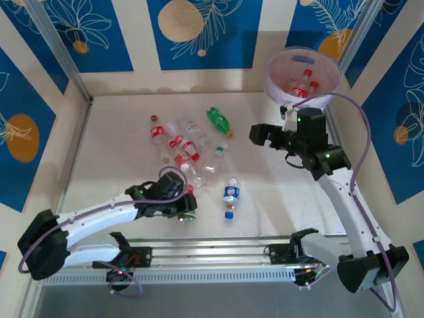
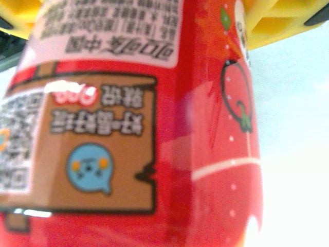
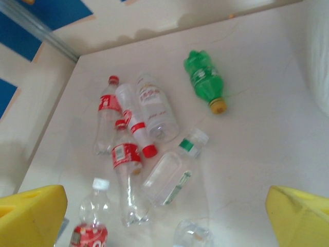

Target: Put the plastic bottles in the bin

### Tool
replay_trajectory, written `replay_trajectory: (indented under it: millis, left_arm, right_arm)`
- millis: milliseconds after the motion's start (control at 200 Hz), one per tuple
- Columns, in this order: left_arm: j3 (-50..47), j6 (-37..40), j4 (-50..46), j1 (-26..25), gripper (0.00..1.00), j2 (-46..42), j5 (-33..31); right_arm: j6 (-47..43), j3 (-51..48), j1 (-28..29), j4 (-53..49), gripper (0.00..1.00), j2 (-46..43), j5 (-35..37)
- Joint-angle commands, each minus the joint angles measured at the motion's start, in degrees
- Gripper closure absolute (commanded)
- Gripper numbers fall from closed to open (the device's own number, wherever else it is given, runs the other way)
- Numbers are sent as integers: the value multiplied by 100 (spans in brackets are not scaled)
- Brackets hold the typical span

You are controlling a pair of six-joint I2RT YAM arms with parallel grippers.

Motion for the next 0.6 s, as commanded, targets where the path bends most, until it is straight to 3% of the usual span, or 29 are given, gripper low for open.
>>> replay_trajectory:
  millis: [0, 160, 230, 460, 595]
  left_arm:
    - [392, 777, -330, 138, 49, -283, -345]
    - [797, 1769, -75, 333, 51, -320, -170]
    - [978, 2148, 183, 407, 57, -228, -16]
    - [1630, 2812, 884, 489, 62, 578, 832]
    - [1838, 2817, 1310, 489, 63, 1011, 1459]
  right_arm:
    - [262, -303, 184, 294, 1, -276, -708]
    - [522, -674, 515, 662, 1, -162, -1563]
    - [691, -792, 670, 832, 1, 9, -1817]
    - [1027, -871, 991, 1353, 0, 647, -1943]
    - [1057, -821, 1206, 1739, 0, 1002, -2029]
